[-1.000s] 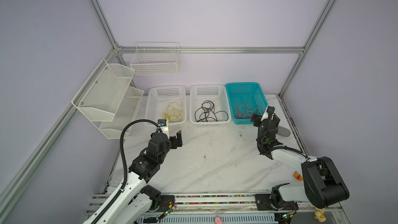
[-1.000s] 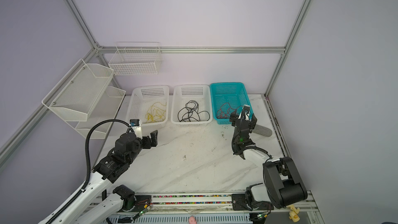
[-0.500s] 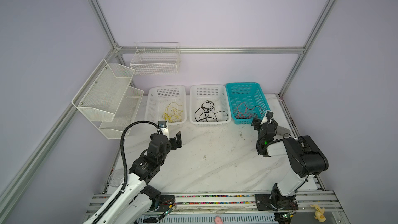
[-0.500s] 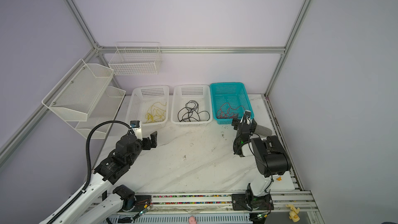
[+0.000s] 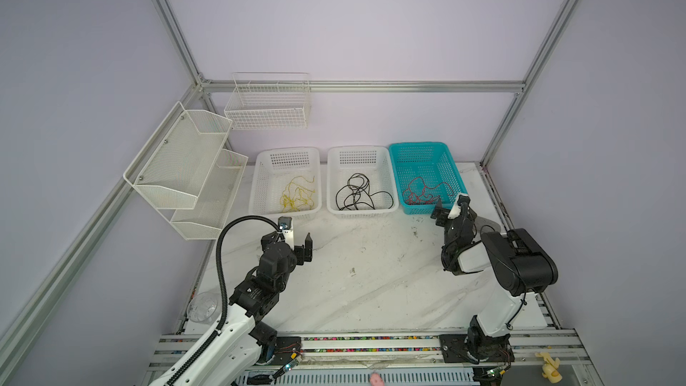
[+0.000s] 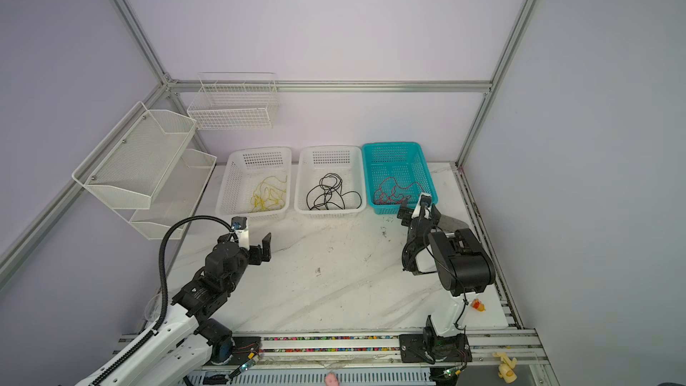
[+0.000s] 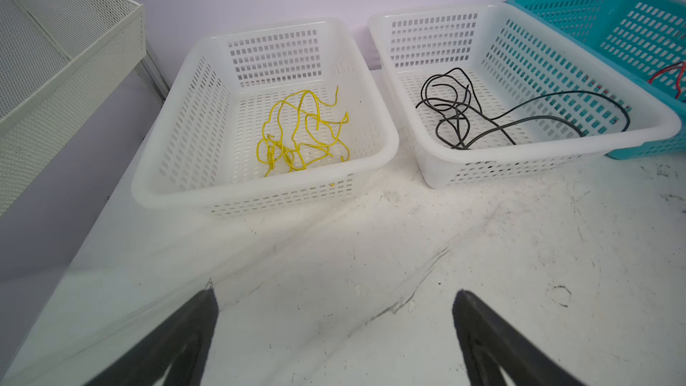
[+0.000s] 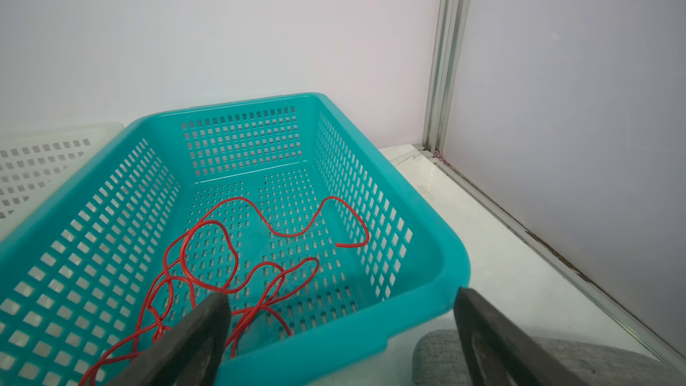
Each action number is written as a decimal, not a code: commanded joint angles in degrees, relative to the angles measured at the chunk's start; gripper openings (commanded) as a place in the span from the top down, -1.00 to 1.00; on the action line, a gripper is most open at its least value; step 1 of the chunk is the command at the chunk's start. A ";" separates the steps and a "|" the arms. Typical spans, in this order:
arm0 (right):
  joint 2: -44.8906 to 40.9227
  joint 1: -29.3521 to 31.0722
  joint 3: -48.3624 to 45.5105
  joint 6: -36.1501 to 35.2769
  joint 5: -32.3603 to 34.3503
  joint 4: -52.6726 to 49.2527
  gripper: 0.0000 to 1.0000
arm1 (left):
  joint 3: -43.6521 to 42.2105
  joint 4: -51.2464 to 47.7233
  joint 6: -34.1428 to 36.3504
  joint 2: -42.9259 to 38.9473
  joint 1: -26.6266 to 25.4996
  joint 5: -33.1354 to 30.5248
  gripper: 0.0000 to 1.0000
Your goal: Untangle the cables
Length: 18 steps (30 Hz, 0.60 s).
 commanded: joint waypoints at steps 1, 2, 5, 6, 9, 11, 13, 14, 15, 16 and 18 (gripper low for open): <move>0.35 -0.27 -0.54 -0.45 -0.39 3.35 -0.95 | -4.72 11.50 4.96 -1.49 -0.09 -2.03 -0.99; 0.29 -0.28 -0.57 -0.48 -0.39 3.36 -0.95 | -5.27 13.23 5.20 -1.29 0.23 -2.01 -0.99; 0.35 -0.25 -0.53 -0.47 -0.39 3.37 -0.95 | -5.89 16.92 5.39 2.19 2.01 -3.48 -0.99; 0.36 -0.27 -0.51 -0.51 -0.40 3.35 -0.95 | -5.25 17.31 4.09 4.20 2.85 -5.38 -0.99; 0.35 -0.22 -0.56 -0.46 -0.39 3.35 -0.95 | -5.05 22.43 6.96 8.72 5.06 -6.64 -1.00; 0.35 -0.25 -0.54 -0.45 -0.39 3.39 -0.95 | -4.86 24.96 8.61 11.96 7.64 -5.29 -0.99; 0.38 -0.23 -0.57 -0.47 -0.39 3.39 -0.95 | -4.33 27.05 6.98 14.88 10.23 -5.35 -1.00; 0.36 -0.24 -0.57 -0.46 -0.39 3.42 -0.95 | -4.11 28.36 6.92 16.34 11.48 -4.76 -0.99; 0.35 -0.28 -0.57 -0.46 -0.39 3.41 -0.95 | -3.87 29.66 7.10 17.79 12.70 -4.21 -0.99; 0.38 -0.23 -0.57 -0.49 -0.43 3.37 -0.95 | -3.64 30.97 7.14 19.24 13.82 -3.97 -0.99; 0.36 -0.27 -0.57 -0.44 -0.43 3.39 -0.94 | -2.88 33.44 6.18 22.52 15.61 -4.53 -0.99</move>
